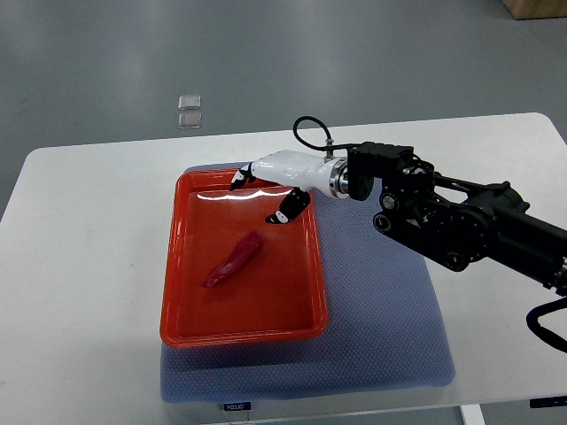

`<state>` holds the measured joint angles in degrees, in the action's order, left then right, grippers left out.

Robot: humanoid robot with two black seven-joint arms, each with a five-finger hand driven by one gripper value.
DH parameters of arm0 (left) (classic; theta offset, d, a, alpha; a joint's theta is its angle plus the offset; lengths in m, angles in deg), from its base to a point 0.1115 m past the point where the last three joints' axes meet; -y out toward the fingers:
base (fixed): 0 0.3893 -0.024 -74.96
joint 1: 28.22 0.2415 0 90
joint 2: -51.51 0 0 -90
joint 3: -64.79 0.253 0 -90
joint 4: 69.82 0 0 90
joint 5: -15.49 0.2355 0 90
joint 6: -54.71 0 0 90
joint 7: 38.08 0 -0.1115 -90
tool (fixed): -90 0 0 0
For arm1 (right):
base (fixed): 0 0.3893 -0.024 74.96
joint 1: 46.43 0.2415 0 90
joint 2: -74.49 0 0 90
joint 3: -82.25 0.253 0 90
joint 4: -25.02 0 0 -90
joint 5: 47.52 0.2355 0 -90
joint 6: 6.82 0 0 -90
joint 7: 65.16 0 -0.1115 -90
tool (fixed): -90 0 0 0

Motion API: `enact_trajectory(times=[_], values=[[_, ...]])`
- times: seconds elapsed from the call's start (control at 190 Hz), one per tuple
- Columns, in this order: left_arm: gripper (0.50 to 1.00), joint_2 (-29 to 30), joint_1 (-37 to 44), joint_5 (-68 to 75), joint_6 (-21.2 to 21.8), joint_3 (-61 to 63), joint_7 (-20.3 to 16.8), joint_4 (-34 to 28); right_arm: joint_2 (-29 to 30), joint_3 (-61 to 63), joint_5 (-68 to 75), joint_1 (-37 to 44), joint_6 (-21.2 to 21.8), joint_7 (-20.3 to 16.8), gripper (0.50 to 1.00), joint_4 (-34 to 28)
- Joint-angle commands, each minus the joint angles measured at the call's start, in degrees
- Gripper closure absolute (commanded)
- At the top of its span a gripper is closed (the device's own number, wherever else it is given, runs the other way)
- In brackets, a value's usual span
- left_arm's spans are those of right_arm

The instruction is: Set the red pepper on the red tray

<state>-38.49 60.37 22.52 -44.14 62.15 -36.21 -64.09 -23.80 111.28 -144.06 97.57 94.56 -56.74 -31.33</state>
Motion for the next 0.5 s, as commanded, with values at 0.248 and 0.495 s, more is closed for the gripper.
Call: enact_trajectory(times=[0.248, 0.495], values=[[0.5, 0.0, 0.0, 0.0, -0.03, 0.0, -0.02, 0.08, -4.19, 10.87, 36.52, -4.69, -3.12, -1.39, 0.703, 10.2], [0.5, 0.0, 0.0, 0.0, 0.06, -0.09, 0.06, -0.01, -3.31, 15.88, 55.93, -5.92, -4.35, -1.39, 0.703, 23.47]])
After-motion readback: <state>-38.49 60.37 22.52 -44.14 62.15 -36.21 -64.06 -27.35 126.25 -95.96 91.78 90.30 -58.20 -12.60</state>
